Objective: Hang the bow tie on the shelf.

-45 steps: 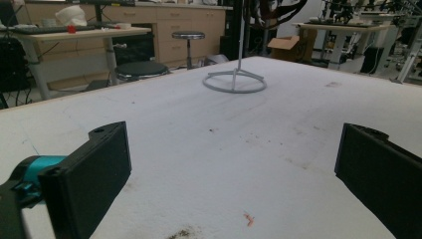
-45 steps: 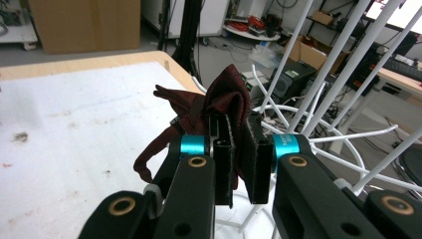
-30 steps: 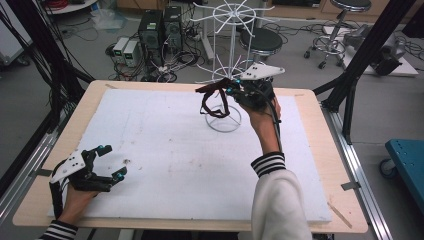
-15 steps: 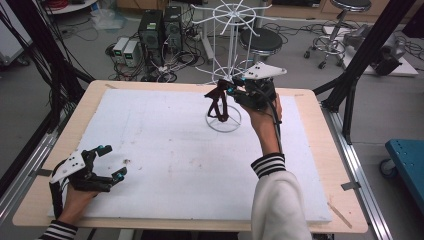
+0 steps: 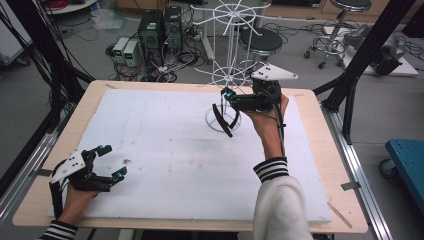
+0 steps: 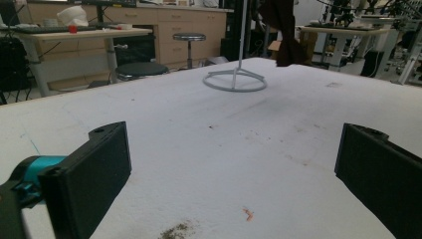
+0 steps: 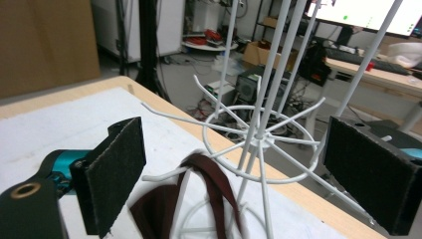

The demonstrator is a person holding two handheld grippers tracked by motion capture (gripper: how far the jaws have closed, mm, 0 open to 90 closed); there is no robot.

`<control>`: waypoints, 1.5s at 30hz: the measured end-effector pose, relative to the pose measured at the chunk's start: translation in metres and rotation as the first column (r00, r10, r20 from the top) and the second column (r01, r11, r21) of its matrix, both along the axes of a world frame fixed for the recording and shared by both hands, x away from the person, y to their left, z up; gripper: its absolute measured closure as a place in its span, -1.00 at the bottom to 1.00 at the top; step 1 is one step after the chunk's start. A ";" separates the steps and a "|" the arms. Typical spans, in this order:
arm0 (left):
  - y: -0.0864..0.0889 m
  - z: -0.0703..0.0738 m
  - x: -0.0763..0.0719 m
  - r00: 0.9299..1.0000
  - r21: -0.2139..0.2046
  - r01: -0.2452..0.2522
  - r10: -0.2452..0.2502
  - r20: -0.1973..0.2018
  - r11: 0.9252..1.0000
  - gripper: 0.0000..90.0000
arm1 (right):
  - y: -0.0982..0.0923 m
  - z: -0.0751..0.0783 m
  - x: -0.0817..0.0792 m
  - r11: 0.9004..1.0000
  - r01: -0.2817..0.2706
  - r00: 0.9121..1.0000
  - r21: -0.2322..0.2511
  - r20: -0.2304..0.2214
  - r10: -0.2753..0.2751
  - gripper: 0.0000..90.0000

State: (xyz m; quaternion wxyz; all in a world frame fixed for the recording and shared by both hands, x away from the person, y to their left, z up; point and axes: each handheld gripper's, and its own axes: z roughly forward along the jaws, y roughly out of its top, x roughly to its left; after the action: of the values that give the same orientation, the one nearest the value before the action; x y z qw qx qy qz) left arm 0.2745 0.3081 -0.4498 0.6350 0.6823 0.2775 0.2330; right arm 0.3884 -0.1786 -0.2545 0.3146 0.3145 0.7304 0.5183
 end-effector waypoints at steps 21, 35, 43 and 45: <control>-0.002 -0.001 -0.006 0.998 0.013 -0.034 0.034 0.054 0.999 -0.96 | -0.058 -0.028 -0.049 0.991 -0.029 0.996 0.131 0.084 0.018 -0.79; 0.000 -0.002 -0.008 0.996 -0.016 -0.055 0.056 0.067 0.998 -0.96 | -0.097 -0.100 -0.103 0.981 -0.035 0.991 0.190 0.131 0.010 -0.79; 0.002 -0.003 -0.009 0.994 -0.036 -0.069 0.072 0.078 0.997 -0.96 | -0.111 -0.140 -0.117 0.975 0.017 0.990 0.220 0.131 -0.047 -0.79; 0.001 -0.003 -0.010 0.994 -0.033 -0.070 0.073 0.079 0.997 -0.96 | -0.114 -0.151 -0.118 0.973 0.023 0.990 0.228 0.131 -0.055 -0.79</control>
State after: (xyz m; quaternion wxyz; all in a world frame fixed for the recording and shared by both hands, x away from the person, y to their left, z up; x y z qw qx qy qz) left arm 0.2646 0.3096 -0.4530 0.6473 0.6522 0.2796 0.2786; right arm 0.2703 -0.2928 -0.4050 0.3362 0.3264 0.6371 0.6121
